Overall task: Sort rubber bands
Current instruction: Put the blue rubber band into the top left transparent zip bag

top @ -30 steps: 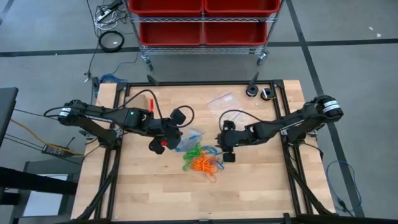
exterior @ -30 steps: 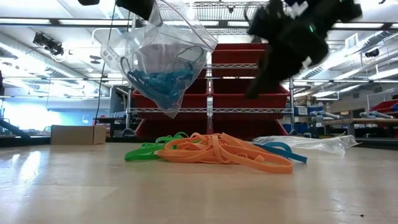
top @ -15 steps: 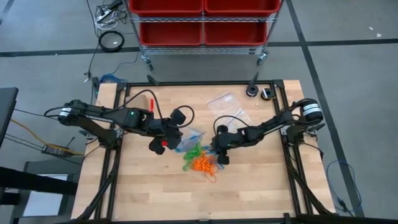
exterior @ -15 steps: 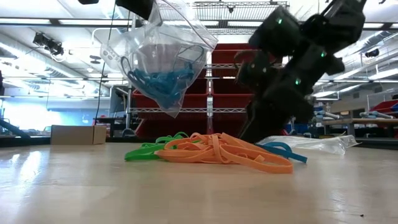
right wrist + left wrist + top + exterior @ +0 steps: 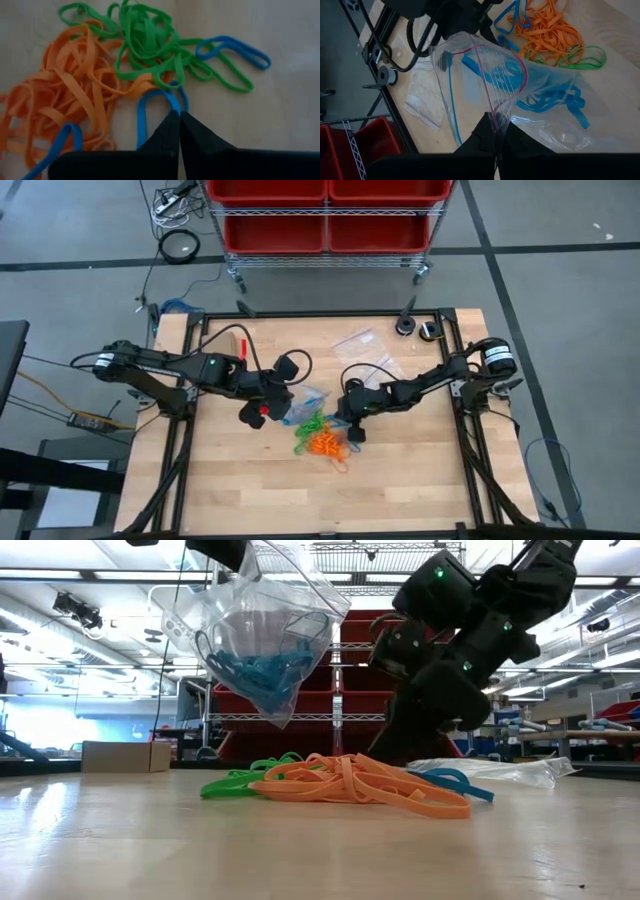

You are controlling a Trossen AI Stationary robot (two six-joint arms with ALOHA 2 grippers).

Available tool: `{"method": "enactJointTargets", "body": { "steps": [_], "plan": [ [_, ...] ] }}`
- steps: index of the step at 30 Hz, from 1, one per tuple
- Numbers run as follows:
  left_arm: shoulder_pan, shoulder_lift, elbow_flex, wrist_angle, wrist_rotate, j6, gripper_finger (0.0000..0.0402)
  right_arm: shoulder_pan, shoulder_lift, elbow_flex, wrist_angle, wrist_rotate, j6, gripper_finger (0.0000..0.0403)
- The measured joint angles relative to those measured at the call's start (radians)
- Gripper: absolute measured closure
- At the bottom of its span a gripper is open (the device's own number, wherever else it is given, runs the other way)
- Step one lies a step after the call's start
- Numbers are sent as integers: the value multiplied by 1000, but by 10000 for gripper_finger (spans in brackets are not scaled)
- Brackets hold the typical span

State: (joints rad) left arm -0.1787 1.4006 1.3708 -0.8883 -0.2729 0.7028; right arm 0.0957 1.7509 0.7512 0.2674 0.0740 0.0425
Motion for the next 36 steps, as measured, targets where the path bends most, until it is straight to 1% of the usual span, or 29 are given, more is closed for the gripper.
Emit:
{"method": "enactJointTargets", "body": {
  "steps": [4, 7, 12, 16, 19, 22, 27, 30, 32, 34, 36],
  "plan": [
    [0, 0, 0, -3, 0, -1, 400, -7, -38, 0, -18, 35, 11, 402],
    [0, 0, 0, -4, 1, -1, 400, -21, -51, 0, -37, 35, 23, 391],
    [0, 0, 0, -5, 1, -16, 400, -33, -52, 0, -85, 23, 34, 346],
    [0, 0, 0, -5, 5, -27, 400, -33, -52, 0, -89, 22, 35, 310],
    [0, 0, 0, -4, 5, -27, 400, -33, -52, 0, -88, 19, 36, 291],
    [0, 0, 0, -4, 5, -27, 400, -34, -52, 0, -81, 19, 32, 280],
    [0, 0, 0, 0, 6, -27, 400, -35, -34, 0, -43, 19, 27, 281],
    [0, 0, 0, 5, 6, -27, 400, -35, 14, 0, 14, 4, 27, 287],
    [0, 0, 0, 4, 6, -28, 400, -35, 45, -1, 42, 16, 26, 293],
    [0, 0, 0, -2, 7, -30, 400, -37, 60, 0, 46, 58, 24, 302],
    [0, 0, 0, -3, 7, -31, 400, -47, 65, 1, 47, 52, 17, 322]
  ]
}}
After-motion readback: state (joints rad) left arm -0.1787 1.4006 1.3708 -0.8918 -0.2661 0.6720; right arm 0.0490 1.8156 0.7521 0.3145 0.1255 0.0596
